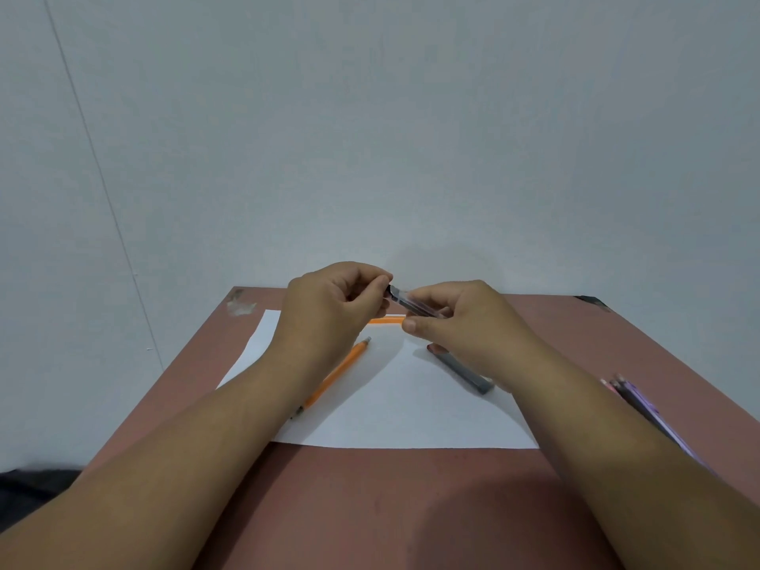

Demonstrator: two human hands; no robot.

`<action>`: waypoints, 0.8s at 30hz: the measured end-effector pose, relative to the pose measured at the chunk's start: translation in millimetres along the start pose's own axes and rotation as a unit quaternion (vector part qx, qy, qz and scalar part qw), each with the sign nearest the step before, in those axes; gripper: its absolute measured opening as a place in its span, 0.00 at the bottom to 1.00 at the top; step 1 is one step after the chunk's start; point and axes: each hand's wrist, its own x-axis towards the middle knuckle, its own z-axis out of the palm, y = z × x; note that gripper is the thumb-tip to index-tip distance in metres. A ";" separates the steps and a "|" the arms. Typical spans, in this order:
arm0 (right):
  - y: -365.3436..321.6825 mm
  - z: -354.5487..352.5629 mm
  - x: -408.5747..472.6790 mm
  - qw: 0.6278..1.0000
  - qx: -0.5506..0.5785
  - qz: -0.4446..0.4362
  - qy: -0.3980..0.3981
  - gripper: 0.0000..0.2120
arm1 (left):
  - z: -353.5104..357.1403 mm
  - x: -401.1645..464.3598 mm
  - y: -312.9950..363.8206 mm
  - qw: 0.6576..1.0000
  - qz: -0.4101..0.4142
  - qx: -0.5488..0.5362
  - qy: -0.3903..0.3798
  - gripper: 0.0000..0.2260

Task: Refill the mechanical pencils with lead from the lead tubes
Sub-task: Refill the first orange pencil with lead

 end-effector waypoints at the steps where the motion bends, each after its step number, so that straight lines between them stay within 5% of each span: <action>1: -0.4 -0.1 -0.2 1.000 -0.001 0.006 -0.004 0.08 | 0.0 -0.2 -1.2 1.000 0.006 0.009 -0.002 0.06; 6: 1.5 -2.7 1.9 0.999 -0.019 -0.015 0.032 0.10 | 2.5 -0.5 -2.4 1.000 0.012 0.020 -0.004 0.07; 10: 5.8 -3.4 4.0 0.987 -0.124 -0.074 0.069 0.15 | 5.1 0.2 -3.8 0.995 -0.067 -0.063 -0.030 0.08; 13: 9.8 -4.5 9.4 0.952 -0.251 -0.141 0.107 0.18 | 8.6 1.5 -2.0 0.968 -0.161 -0.184 -0.064 0.06; 16: 11.5 -5.2 8.7 0.947 -0.251 -0.159 0.123 0.26 | 11.8 1.1 -0.9 0.932 -0.234 -0.257 -0.101 0.07; 24: 10.5 -5.6 6.1 0.928 -0.273 -0.212 0.135 0.31 | 11.5 0.5 0.4 0.899 -0.273 -0.314 -0.138 0.08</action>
